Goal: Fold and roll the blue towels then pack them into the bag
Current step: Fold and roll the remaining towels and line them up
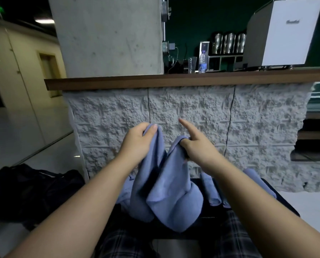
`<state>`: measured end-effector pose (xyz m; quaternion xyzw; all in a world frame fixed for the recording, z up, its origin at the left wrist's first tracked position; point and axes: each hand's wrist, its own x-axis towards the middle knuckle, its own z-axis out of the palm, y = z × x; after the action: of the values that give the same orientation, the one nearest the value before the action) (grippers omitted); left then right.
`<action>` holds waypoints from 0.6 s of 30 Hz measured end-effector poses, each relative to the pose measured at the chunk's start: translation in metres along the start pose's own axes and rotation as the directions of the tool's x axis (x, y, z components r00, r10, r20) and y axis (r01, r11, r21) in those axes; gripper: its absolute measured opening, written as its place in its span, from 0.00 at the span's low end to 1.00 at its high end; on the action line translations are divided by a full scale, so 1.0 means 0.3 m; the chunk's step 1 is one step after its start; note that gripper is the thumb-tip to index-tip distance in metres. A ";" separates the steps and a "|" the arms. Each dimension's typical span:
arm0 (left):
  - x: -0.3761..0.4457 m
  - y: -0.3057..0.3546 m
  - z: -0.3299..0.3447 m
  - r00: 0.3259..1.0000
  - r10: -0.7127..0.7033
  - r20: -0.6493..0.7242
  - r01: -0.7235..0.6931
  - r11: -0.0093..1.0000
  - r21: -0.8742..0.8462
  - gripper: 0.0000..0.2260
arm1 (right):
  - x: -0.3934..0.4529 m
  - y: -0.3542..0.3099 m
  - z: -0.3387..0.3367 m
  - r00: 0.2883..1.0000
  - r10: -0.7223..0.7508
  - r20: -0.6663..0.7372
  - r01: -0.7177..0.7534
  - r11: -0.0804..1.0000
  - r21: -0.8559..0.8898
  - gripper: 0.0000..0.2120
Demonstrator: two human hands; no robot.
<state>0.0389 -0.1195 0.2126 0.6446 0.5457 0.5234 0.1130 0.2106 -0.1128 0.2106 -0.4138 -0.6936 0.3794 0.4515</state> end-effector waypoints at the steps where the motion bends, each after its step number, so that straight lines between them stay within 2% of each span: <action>1: -0.001 0.037 0.000 0.999 0.033 0.032 -0.031 0.998 -0.046 0.12 | -0.009 -0.032 0.014 0.998 -0.037 0.050 0.037 0.999 -0.003 0.28; 4: -0.006 0.121 -0.005 0.991 0.098 0.095 -0.080 0.981 -0.176 0.09 | -0.011 -0.093 0.031 0.984 -0.126 0.124 0.137 0.987 -0.089 0.21; 6: -0.007 0.148 -0.008 0.986 0.139 0.091 -0.118 0.971 -0.209 0.10 | 0.000 -0.111 0.026 0.985 -0.150 0.085 0.161 0.975 -0.151 0.13; 8: -0.008 0.161 -0.011 0.983 0.165 0.081 -0.144 0.964 -0.223 0.09 | 0.006 -0.119 0.016 0.987 -0.155 0.032 0.159 0.970 -0.183 0.09; 10: -0.012 0.165 -0.014 0.983 0.163 0.085 -0.142 0.966 -0.217 0.08 | 0.011 -0.120 0.002 0.987 -0.161 -0.009 0.159 0.979 -0.125 0.10; 15: -0.038 0.134 -0.022 0.977 0.151 0.153 -0.133 0.984 -0.122 0.08 | 0.020 -0.127 -0.044 0.975 -0.201 -0.094 0.213 0.965 0.155 0.13; 18: -0.067 0.094 -0.023 0.972 0.127 0.200 -0.120 0.992 -0.047 0.07 | 0.029 -0.122 -0.070 0.971 -0.216 -0.099 0.233 0.948 0.219 0.14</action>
<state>0.0529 -0.1494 0.2246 0.7251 0.4812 0.4704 0.1464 0.2198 -0.1153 0.2527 -0.2910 -0.6708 0.3873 0.5616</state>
